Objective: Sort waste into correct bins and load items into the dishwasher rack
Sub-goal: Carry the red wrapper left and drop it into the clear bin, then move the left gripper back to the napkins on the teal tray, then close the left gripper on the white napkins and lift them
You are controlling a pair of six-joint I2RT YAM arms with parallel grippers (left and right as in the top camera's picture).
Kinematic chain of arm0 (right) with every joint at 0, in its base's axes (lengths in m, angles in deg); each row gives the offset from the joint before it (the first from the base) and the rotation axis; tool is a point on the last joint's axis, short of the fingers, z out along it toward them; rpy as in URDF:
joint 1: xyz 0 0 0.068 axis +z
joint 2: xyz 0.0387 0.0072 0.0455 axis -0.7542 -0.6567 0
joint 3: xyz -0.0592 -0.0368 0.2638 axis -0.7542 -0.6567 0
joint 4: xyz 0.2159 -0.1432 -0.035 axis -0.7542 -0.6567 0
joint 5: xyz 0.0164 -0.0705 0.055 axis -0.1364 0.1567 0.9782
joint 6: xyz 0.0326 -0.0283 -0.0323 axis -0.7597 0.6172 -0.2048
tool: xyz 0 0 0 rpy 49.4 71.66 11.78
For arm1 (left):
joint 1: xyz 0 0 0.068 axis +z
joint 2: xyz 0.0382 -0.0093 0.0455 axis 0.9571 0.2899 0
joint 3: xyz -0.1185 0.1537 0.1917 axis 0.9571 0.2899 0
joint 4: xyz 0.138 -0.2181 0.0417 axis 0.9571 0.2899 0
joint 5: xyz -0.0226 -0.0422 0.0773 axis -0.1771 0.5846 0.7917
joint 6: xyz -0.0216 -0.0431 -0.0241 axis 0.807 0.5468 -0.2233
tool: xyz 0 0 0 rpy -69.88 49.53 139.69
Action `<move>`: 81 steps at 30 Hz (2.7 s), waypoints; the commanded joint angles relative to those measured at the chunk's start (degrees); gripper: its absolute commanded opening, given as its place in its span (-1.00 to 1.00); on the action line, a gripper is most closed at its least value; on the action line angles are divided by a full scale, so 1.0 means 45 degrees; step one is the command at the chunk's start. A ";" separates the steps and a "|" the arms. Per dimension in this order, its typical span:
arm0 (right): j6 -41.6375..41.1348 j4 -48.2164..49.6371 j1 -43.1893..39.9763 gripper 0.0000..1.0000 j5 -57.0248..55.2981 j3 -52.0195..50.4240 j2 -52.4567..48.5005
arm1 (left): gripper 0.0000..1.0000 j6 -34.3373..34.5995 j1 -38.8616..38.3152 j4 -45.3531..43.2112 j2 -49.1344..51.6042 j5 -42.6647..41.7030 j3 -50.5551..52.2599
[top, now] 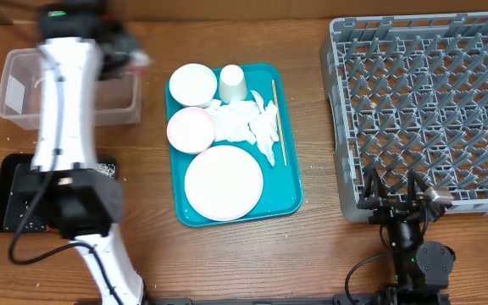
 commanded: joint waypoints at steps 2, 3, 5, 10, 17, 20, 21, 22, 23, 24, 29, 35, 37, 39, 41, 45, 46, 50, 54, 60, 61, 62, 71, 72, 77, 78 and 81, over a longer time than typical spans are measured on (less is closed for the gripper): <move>0.0049 0.0044 -0.0087 1.00 -0.0151 -0.0131 0.0092 | -0.07 -0.0243 0.2113 -0.0384 0.0049 0.0253 -0.0015; 0.0049 0.0044 -0.0087 1.00 -0.0151 -0.0131 0.0092 | 0.77 -0.0243 0.2467 -0.0437 0.0053 0.0257 0.0073; 0.0049 0.0044 -0.0087 1.00 -0.0151 -0.0131 0.0092 | 0.99 -0.0248 0.2939 -0.0442 0.0053 0.0248 0.0146; 0.0049 0.0044 -0.0087 1.00 -0.0151 -0.0131 0.0092 | 1.00 -0.1321 0.3565 -0.0364 0.0053 -0.1253 0.0160; 0.0044 0.0044 -0.0087 1.00 -0.0151 -0.0131 0.0092 | 1.00 -0.3667 0.2599 0.0636 0.0053 -0.6251 0.0160; 0.0049 0.0044 -0.0087 1.00 -0.0151 -0.0131 0.0092 | 0.99 -0.4512 0.1171 0.1443 0.0053 -0.6241 0.0160; 0.0049 0.0044 -0.0087 1.00 -0.0151 -0.0131 0.0092 | 0.99 -0.4580 0.0656 0.1671 0.0053 -0.5940 0.0160; 0.0049 0.0044 -0.0087 1.00 -0.0151 -0.0131 0.0092 | 0.99 -0.4566 -0.0034 0.1938 0.0053 -0.5304 0.0165; 0.0049 0.0044 -0.0087 1.00 -0.0151 -0.0131 0.0092 | 0.97 -0.4566 -0.0573 0.2064 0.0053 -0.4760 0.0175; 0.0049 0.0044 -0.0087 1.00 -0.0151 -0.0131 0.0092 | 0.97 -0.4503 -0.1175 0.2186 0.0053 -0.4056 0.0199; 0.0049 0.0044 -0.0087 1.00 -0.0151 -0.0131 0.0092 | 0.95 -0.3604 -0.4439 0.1889 0.0063 -0.1268 0.0957; 0.0049 0.0044 -0.0087 1.00 -0.0151 -0.0131 0.0092 | 0.82 -0.3026 -0.6819 0.0112 0.0063 0.0267 0.3109; 0.0049 0.0044 -0.0087 1.00 -0.0155 -0.0131 0.0087 | 0.76 -0.3021 -0.7227 -0.0559 0.0063 0.0248 0.3900; 0.0049 0.0044 -0.0087 1.00 -0.0151 -0.0131 0.0087 | 0.75 -0.3036 -0.7504 -0.1078 0.0063 0.0165 0.4532; 0.0049 0.0044 -0.0087 1.00 -0.0155 -0.0131 0.0087 | 0.73 -0.3036 -0.7708 -0.1511 0.0063 0.0160 0.5071; 0.0049 0.0044 -0.0087 1.00 -0.0151 -0.0131 0.0087 | 0.69 -0.3104 -0.8000 -0.2521 0.0063 0.0170 0.6076; 0.0044 0.0039 -0.0087 1.00 -0.0151 -0.0131 0.0087 | 0.69 -0.3104 -0.8024 -0.2749 0.0063 0.0165 0.6275; 0.0049 0.0044 -0.0087 1.00 -0.0155 -0.0131 0.0087 | 0.67 -0.3609 -0.8092 -0.3949 0.0063 -0.0010 0.7116; 0.0049 0.0044 -0.0087 1.00 -0.0151 -0.0131 0.0087 | 0.66 -0.4614 -0.8102 -0.5061 0.0063 -0.0855 0.7834; 0.0049 0.0044 -0.0087 1.00 -0.0155 -0.0131 0.0087 | 0.66 -0.5299 -0.8102 -0.5727 0.0063 -0.0695 0.8412; 0.0049 0.0039 -0.0087 1.00 -0.0151 -0.0131 0.0087 | 0.66 -0.5294 -0.8102 -0.5761 0.0063 -0.0525 0.8476; 0.0049 0.0044 -0.0087 1.00 -0.0151 -0.0131 0.0087 | 0.66 -0.5289 -0.8102 -0.5809 0.0063 -0.0330 0.8529; 0.0049 0.0039 -0.0087 1.00 -0.0155 -0.0131 0.0087 | 0.64 -0.5275 -0.8344 -0.6858 0.0233 -0.0029 0.8932; 0.0049 0.0044 -0.0087 1.00 -0.0151 -0.0131 0.0087 | 0.65 -0.5236 -0.8374 -0.6985 0.0296 -0.0024 0.8932; 0.0049 0.0039 -0.0087 1.00 -0.0151 -0.0131 0.0087 | 0.64 -0.4988 -0.8505 -0.7184 0.0447 -0.0029 0.8932; 0.0049 0.0044 -0.0087 1.00 -0.0151 -0.0131 0.0087 | 0.63 -0.4988 -0.8505 -0.7174 0.0457 -0.0024 0.8932; 0.0049 0.0044 -0.0087 1.00 -0.0151 -0.0131 0.0087 | 0.60 -0.4988 -0.8505 -0.7091 0.0539 -0.0024 0.8932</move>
